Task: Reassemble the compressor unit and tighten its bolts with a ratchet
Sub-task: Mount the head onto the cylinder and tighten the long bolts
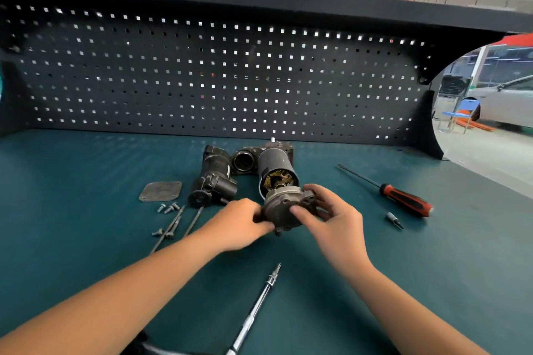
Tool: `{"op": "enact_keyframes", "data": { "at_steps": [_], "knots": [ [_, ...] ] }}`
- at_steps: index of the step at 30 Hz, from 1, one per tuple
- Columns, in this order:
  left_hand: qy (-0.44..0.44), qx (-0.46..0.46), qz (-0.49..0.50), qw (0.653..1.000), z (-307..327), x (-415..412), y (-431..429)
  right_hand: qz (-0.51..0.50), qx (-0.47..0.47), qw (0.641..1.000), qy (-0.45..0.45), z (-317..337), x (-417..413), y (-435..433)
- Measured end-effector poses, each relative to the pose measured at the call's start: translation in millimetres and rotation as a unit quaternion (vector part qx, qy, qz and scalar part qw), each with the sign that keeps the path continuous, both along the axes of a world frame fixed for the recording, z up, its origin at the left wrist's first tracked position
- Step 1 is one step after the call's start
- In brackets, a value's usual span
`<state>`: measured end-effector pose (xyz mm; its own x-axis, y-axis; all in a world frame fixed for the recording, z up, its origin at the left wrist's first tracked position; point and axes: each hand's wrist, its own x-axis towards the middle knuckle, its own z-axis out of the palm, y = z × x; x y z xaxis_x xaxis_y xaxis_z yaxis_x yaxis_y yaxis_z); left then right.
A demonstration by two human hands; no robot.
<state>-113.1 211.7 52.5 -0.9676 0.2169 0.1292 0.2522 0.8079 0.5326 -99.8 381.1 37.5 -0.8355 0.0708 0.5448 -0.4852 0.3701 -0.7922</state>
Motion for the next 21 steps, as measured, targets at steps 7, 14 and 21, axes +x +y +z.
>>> {"op": "enact_keyframes", "data": {
  "at_steps": [7,14,21],
  "knots": [
    [0.024,0.084,0.075,0.993,-5,-15,25,-0.046,0.386,0.909,0.153,46,-30,8],
    [0.169,0.073,0.017,0.983,9,-30,20,-0.026,0.622,0.768,0.148,49,-57,-11],
    [0.228,0.065,0.065,0.969,-7,-46,10,-0.029,0.276,0.948,0.154,24,-63,-10]
  ]
}}
